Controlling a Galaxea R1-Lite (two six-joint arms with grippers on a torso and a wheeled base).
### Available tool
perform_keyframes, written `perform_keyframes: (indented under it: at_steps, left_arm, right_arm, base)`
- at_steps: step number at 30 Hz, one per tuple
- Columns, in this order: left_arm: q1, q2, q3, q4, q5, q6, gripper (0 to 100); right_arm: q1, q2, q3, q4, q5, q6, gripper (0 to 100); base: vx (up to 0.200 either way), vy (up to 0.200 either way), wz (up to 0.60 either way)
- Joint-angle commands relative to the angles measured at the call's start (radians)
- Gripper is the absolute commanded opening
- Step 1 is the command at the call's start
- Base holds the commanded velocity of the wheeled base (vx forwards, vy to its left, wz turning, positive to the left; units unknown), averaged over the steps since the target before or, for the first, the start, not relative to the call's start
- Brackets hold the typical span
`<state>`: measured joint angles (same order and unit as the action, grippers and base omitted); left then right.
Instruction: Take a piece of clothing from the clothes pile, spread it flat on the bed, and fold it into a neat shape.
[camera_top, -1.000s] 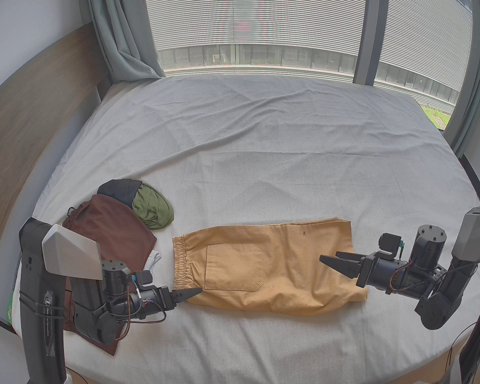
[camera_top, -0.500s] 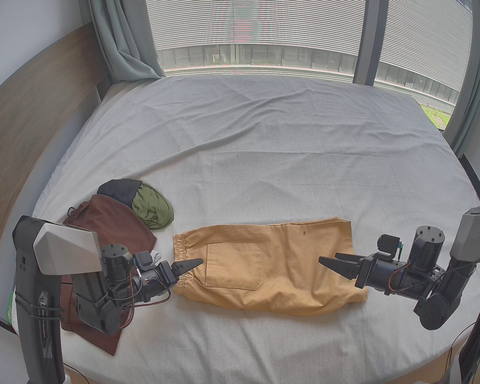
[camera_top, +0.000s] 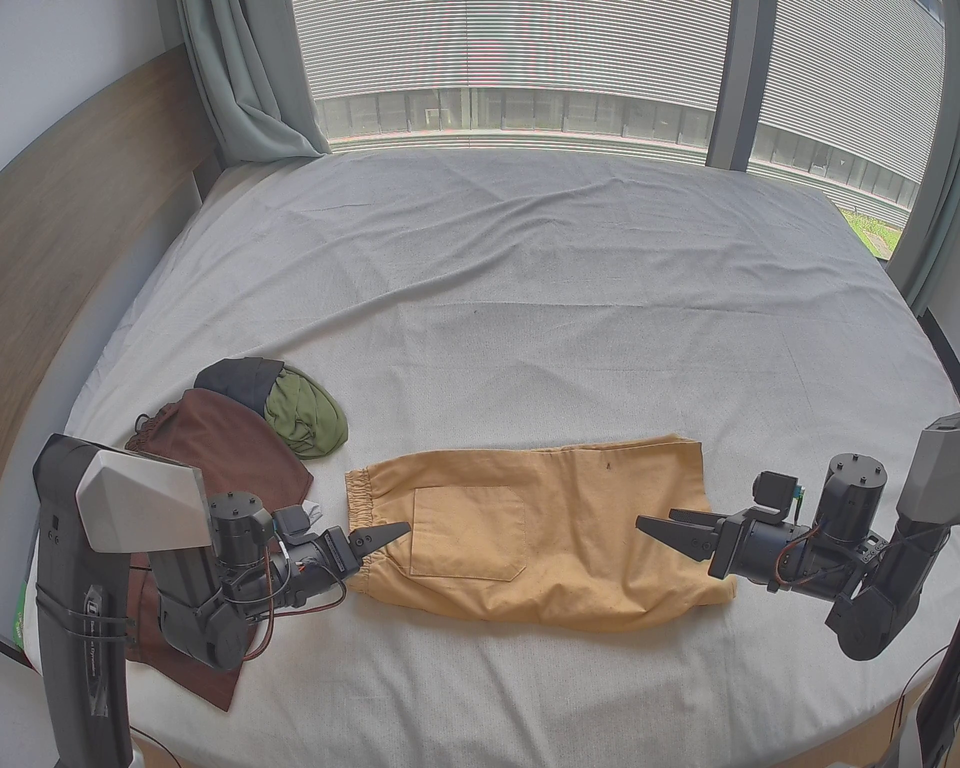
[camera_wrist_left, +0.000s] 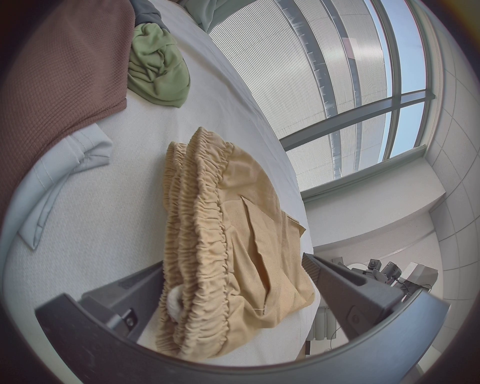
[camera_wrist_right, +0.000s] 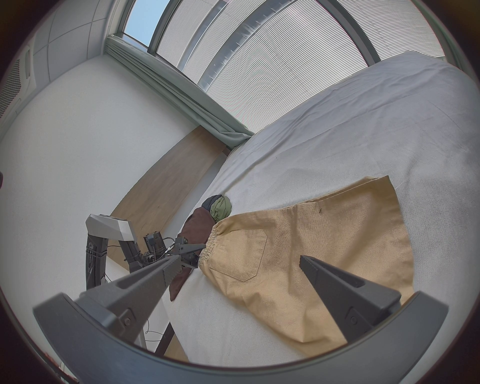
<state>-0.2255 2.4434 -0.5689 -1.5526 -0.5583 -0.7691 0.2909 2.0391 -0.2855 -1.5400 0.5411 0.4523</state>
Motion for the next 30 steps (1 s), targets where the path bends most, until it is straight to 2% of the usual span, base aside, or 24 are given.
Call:
perform_keyframes:
  at_steps: [1,10,15,20,25,30]
  left_arm:
    - [-0.005,0.011,-0.008,-0.001,0.024,0.002,0]
    - [-0.001,0.022,-0.011,-0.001,0.02,0.013,0]
    - [0.008,0.023,-0.009,-0.001,0.015,0.077,0]
    - [0.038,0.017,0.006,-0.003,0.014,0.189,0]
    - [0.069,0.008,0.004,-0.003,0.014,0.206,0]
    - [0.112,-0.018,0.024,-0.003,-0.018,0.271,0]
  right_arm:
    - [0.001,0.007,0.0,0.0,0.0,-0.001,100]
    - [0.001,0.039,0.002,0.0,0.0,-0.04,100]
    - [-0.001,0.039,0.002,0.0,0.0,-0.04,100]
    - [-0.001,0.052,0.002,0.0,0.0,-0.04,100]
    - [-0.004,0.07,0.002,0.0,0.0,-0.063,100]
    - [0.001,0.07,0.003,0.0,0.0,-0.075,100]
  base:
    - [0.0,0.0,0.0]
    - [0.0,0.0,0.0]
    - [0.0,0.0,0.0]
    - [0.0,0.0,0.0]
    - [0.0,0.0,0.0]
    - [0.0,0.0,0.0]
